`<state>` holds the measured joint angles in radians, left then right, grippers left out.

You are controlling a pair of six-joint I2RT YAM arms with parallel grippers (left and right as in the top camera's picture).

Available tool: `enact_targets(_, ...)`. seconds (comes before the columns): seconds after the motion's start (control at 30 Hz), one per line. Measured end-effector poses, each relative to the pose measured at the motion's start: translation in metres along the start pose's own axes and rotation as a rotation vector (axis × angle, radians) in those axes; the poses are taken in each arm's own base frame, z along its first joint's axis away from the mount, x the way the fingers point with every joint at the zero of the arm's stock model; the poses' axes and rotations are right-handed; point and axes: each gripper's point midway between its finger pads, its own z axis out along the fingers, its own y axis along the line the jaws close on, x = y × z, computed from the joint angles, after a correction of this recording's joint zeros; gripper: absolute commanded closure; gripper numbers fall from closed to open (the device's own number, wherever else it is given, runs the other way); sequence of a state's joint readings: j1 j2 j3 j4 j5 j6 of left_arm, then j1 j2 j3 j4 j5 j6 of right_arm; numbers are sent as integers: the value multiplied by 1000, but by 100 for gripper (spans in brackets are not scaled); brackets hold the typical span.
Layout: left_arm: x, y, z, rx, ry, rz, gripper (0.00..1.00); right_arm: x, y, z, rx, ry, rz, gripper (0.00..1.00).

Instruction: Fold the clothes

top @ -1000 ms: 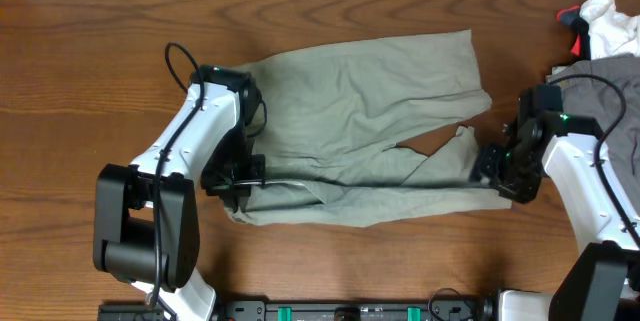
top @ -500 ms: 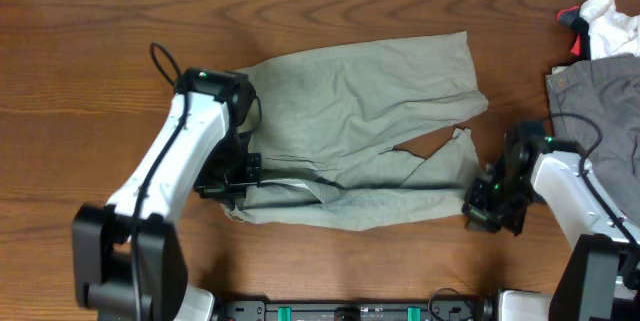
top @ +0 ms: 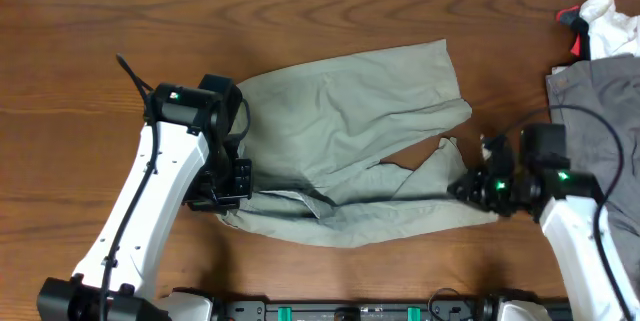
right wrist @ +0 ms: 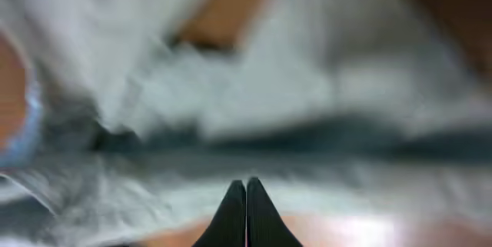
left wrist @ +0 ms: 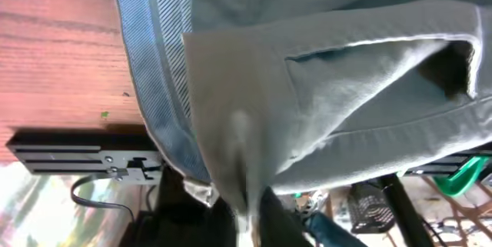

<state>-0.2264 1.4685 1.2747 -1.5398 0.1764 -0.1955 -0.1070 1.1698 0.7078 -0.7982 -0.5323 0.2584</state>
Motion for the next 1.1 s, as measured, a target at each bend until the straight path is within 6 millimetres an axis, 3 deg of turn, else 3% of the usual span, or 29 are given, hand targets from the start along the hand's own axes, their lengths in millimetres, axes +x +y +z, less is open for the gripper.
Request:
enact_targets(0.13,-1,0,0,1,-3,1,94,-37,15,-6,-54,-150,-53,99)
enact_targets(0.27,-5,-1,0,6,-23,4,94,-69,25,6,-97,-227,-71,99)
enact_targets(0.4,-14,-4,-2,19,-70,10,94,-91,34,35,-137,-245,-85,98)
enact_targets(0.57,-28,-9,-11,47,-174,23,94,-98,40,77,-158,-198,-77,98)
enact_targets(0.9,-16,-8,-32,79,-292,38,94,-145,56,138,-111,-120,-79,98)
enact_targets(1.1,-22,-11,-37,91,-337,43,94,-166,48,174,-34,-79,-54,99)
